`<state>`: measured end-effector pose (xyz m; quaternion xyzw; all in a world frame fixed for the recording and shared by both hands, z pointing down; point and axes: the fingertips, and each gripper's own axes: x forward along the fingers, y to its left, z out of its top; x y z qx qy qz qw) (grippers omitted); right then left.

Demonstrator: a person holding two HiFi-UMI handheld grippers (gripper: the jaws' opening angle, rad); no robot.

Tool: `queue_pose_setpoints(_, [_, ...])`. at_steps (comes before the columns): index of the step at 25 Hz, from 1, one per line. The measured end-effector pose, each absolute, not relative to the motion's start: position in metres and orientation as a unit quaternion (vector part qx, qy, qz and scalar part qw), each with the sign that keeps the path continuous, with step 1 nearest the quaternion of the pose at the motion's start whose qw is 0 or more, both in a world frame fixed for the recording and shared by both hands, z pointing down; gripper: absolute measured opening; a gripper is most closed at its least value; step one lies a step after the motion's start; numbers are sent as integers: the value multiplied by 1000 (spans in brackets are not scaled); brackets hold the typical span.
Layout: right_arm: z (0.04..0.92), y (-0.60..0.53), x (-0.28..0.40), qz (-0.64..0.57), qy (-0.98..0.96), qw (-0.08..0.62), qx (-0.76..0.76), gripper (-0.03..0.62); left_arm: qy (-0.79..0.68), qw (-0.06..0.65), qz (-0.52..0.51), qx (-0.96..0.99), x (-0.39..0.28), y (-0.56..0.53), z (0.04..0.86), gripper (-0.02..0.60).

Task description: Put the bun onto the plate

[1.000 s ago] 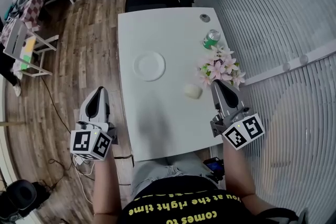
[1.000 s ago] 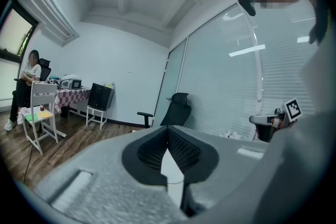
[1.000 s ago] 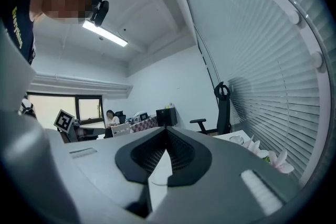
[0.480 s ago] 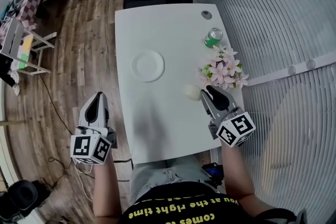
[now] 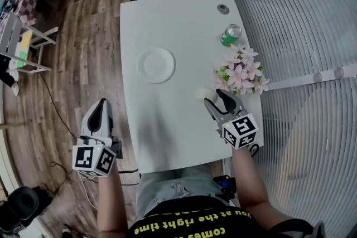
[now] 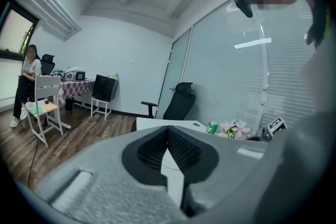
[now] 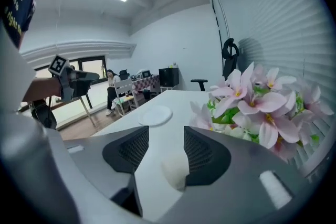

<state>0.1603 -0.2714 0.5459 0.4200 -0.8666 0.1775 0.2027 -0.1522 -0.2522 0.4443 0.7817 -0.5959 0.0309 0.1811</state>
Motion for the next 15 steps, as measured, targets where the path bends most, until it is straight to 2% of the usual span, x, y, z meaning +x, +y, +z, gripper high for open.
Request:
queue_pose_setpoints(9, [612, -280, 162, 184, -849, 273, 413, 302, -598, 191, 44, 777, -154, -253, 458, 0])
queue_pose_setpoints(15, [632, -283, 165, 188, -847, 296, 399, 319, -597, 196, 49, 776, -153, -252, 464, 0])
